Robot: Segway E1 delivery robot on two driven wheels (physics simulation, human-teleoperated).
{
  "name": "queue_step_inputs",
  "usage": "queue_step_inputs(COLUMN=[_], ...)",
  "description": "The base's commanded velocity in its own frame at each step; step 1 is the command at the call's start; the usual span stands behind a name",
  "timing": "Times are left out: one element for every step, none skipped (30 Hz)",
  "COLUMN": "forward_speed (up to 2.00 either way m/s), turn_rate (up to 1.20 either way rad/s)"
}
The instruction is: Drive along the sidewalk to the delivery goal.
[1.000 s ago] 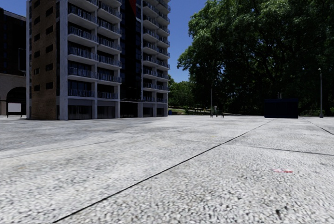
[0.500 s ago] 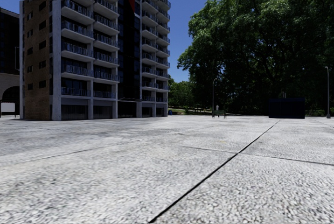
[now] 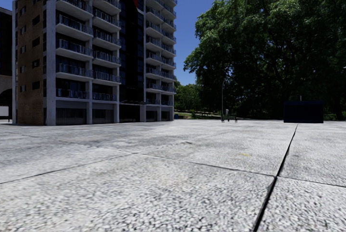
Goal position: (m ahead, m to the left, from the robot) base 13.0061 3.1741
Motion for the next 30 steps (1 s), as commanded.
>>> queue_step_inputs(forward_speed=[2.00,2.00,2.00,2.00,2.00,2.00,2.00,2.00,2.00,2.00,2.00,2.00,2.00,2.00,2.00,2.00,2.00,2.00,2.00,2.00,2.00,2.00,2.00,2.00,2.00,2.00,2.00,2.00,2.00,2.00], turn_rate=[0.00,0.00,0.00,0.00,0.00,0.00,0.00,0.00,0.00,0.00,0.00,0.00,0.00,0.00,0.00,0.00,0.00,0.00,0.00,0.00,0.00,0.00,0.00,0.00,0.00,0.00,0.00,0.00,0.00,0.00])
